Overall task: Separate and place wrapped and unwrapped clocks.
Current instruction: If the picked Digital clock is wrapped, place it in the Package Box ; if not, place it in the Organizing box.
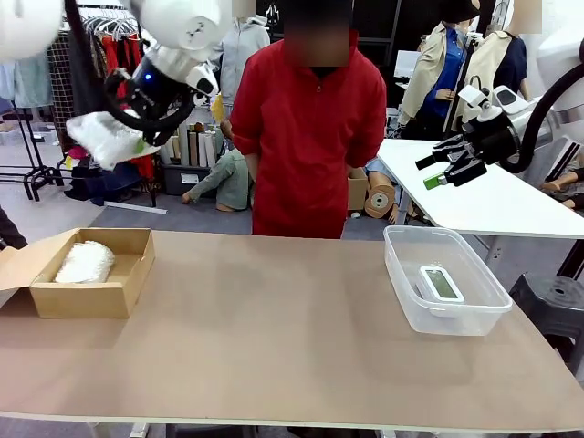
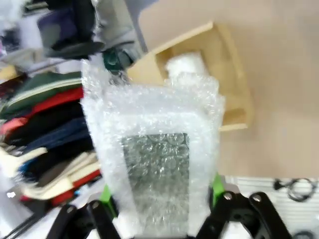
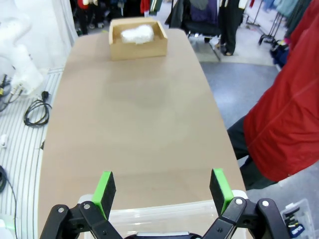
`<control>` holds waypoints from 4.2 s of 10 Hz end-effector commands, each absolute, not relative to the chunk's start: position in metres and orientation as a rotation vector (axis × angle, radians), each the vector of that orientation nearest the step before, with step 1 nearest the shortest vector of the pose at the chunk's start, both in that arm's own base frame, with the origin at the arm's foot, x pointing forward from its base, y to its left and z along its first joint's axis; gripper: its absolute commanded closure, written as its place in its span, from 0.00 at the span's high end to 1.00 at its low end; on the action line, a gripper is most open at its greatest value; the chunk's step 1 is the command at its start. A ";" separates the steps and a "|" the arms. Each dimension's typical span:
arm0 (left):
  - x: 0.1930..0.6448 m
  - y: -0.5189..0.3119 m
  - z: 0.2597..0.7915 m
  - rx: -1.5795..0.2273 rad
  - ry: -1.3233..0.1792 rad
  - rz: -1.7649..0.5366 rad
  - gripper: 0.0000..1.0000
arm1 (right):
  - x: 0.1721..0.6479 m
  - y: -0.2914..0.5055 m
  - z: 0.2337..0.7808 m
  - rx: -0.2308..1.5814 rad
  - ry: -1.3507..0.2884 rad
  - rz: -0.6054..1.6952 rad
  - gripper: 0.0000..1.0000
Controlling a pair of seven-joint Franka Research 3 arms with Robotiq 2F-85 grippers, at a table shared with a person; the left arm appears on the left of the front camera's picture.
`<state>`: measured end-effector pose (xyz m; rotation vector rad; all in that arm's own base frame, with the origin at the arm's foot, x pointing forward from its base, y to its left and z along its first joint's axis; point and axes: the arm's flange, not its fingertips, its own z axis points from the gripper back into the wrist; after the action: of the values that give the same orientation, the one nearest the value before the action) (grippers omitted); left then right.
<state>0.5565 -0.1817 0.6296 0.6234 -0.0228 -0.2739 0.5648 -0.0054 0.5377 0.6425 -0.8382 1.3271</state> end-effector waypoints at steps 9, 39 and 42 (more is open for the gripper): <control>0.560 -0.157 0.630 0.311 -0.145 0.025 0.00 | 0.563 -0.005 0.539 0.638 -0.846 1.343 1.00; 0.598 -0.092 0.414 0.411 0.005 0.089 0.00 | 0.563 -0.005 0.539 0.638 -0.846 1.343 1.00; 0.598 -0.090 0.408 0.411 0.017 0.091 0.00 | 0.563 -0.005 0.539 0.638 -0.846 1.343 1.00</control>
<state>0.5986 -0.0942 0.4056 0.4236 0.0051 0.0975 0.5648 -0.0054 0.5378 0.6424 -0.8383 1.3273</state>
